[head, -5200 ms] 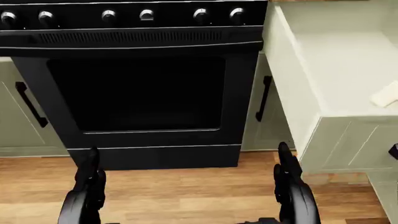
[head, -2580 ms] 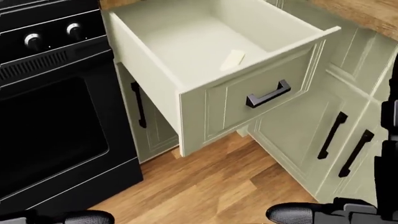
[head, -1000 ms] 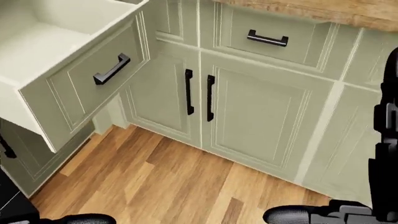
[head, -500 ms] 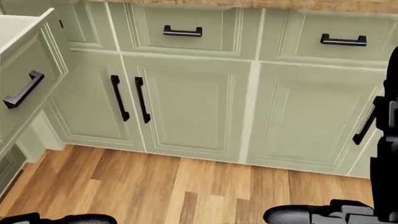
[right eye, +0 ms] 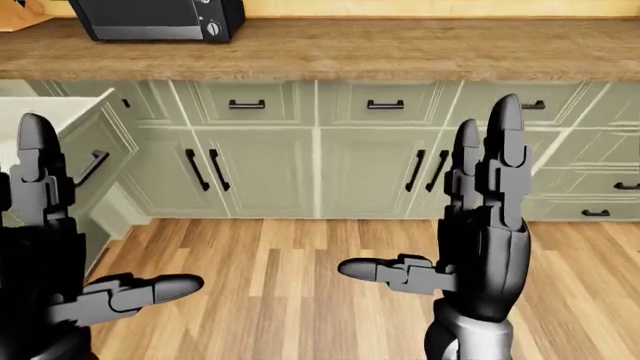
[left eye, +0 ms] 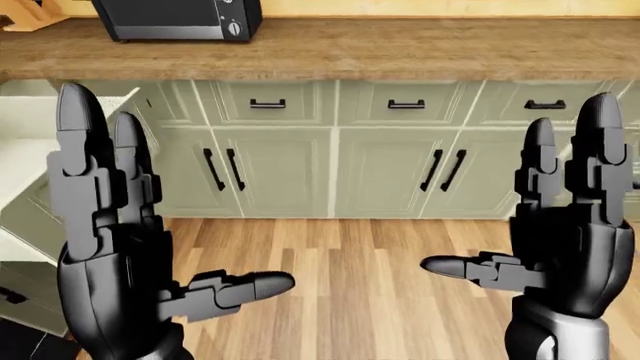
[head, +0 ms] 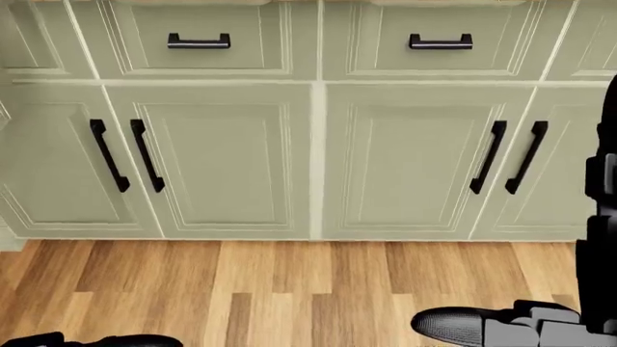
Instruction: Close the right drawer.
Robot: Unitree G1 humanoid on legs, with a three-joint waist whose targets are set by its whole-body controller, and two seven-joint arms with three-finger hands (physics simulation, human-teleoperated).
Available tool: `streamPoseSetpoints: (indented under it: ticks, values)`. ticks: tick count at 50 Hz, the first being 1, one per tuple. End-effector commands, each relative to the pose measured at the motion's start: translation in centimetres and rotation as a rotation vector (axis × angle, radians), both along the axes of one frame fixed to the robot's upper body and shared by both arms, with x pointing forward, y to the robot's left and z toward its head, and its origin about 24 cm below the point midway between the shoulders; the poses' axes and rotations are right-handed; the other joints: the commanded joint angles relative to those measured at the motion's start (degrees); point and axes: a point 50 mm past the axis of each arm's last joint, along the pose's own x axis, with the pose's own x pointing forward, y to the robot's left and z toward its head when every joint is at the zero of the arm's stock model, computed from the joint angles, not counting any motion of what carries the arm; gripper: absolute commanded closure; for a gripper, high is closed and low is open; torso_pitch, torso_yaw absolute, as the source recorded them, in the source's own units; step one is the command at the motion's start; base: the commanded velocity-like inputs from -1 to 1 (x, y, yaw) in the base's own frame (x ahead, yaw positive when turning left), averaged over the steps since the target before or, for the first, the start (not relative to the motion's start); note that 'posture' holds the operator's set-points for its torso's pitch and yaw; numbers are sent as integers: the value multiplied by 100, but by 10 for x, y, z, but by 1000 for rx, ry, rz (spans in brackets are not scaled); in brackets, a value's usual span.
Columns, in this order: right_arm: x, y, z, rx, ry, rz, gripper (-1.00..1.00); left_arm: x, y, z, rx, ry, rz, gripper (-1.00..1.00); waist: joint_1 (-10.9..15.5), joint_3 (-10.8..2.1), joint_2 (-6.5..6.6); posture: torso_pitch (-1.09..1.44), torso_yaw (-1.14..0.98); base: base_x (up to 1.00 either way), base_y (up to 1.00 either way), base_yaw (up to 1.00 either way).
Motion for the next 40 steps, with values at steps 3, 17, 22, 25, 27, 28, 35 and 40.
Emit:
streamPoseSetpoints:
  ticks: [3, 17, 22, 25, 27, 28, 35, 40]
  values:
    - [-6, 2, 10, -17, -73, 2, -100, -6, -2, 8, 4, -60, -6, -100, 10, -139, -9, 0, 0, 0, 3, 0]
    - [-6, 2, 10, -16, -67, 1, -100, -5, -2, 7, 4, -57, -7, -100, -23, -13, -253, 0, 0, 0, 19, 0]
    - [-6, 2, 10, -17, -66, 1, -100, -5, -2, 7, 5, -57, -6, -100, -30, 57, -46, 0, 0, 0, 31, 0]
    - [-5, 2, 9, -17, -63, 2, -100, -5, -2, 8, 4, -57, -7, -100, -41, -10, 344, 0, 0, 0, 32, 0]
    - [-6, 2, 9, -19, -63, 2, -100, -5, -2, 8, 5, -57, -7, -100, 39, 4, 322, 0, 0, 0, 31, 0]
    - [-5, 2, 9, -18, -61, 3, -100, -5, -2, 8, 4, -57, -7, -100, 31, 41, 357, 0, 0, 0, 31, 0]
    - [-5, 2, 8, -18, -58, 3, -100, -6, -2, 7, 5, -57, -7, -100, 26, 71, -36, 0, 0, 0, 31, 0]
    - [-5, 2, 8, -18, -55, 1, -100, -6, -3, 7, 5, -58, -7, -100, -72, 55, -253, 0, 0, 0, 31, 0]
